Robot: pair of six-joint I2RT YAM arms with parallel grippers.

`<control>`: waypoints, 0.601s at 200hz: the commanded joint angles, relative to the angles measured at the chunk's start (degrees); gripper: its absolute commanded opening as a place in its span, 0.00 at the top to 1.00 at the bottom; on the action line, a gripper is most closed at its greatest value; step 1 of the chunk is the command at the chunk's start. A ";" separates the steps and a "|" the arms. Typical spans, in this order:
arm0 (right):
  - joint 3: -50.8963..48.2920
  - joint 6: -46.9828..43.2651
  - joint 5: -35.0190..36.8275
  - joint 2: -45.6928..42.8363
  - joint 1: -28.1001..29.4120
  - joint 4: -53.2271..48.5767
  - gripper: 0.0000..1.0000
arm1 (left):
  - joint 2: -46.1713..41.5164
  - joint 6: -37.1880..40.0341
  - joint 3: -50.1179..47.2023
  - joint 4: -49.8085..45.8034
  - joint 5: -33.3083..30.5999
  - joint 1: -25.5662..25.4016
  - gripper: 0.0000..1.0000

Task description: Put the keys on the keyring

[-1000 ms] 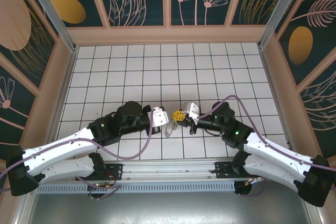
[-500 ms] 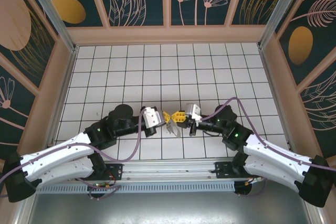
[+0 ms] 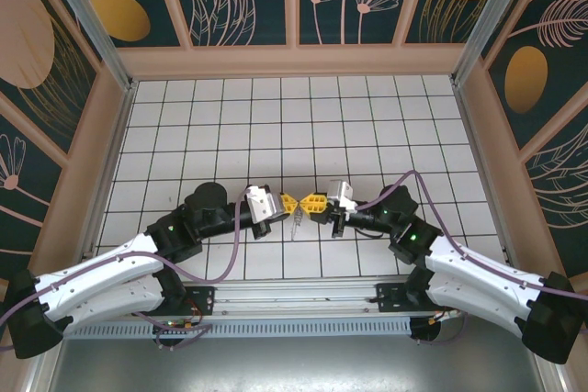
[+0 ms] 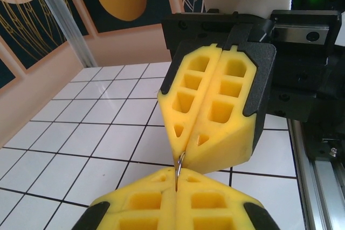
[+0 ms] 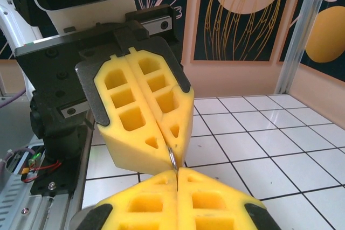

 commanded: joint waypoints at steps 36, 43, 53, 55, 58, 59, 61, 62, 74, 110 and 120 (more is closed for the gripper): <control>-0.40 1.95 -0.08 -1.00 -0.40 0.96 0.88 | -0.79 0.53 0.93 1.80 -2.59 1.21 1.00; -0.65 2.31 0.73 -1.59 -0.40 0.85 0.79 | -0.78 0.83 0.95 1.40 -3.10 1.22 1.00; -0.93 2.87 1.75 -2.45 -0.51 0.43 0.70 | -0.87 1.12 0.94 1.16 -3.96 1.27 1.00; -0.98 2.97 1.96 -2.51 -0.56 0.30 0.69 | -0.87 1.09 0.94 1.06 -4.15 1.27 1.00; -0.97 3.20 2.35 -2.74 -0.62 0.03 0.67 | -0.87 1.22 0.94 0.98 -4.41 1.22 1.00; -1.00 3.28 2.46 -2.83 -0.60 -0.09 0.67 | -0.87 1.20 0.94 0.96 -4.50 1.21 1.00; -1.07 3.38 2.66 -2.91 -0.65 -0.23 0.66 | -0.87 1.22 0.94 0.94 -4.63 1.21 1.00; -1.09 3.50 2.84 -2.95 -0.70 -0.35 0.66 | -0.87 1.24 0.94 0.94 -4.70 1.25 1.00; -1.38 4.31 4.49 -3.78 -0.99 -1.41 0.63 | -0.87 1.35 0.88 0.85 -5.31 1.21 1.00; -3.09 6.06 6.23 -6.50 -2.44 -2.13 0.54 | -1.05 1.42 0.94 0.11 -5.64 1.21 1.00; -2.86 5.89 5.89 -6.35 -2.92 -2.36 0.54 | -0.92 1.49 1.14 -0.48 -5.44 1.21 1.00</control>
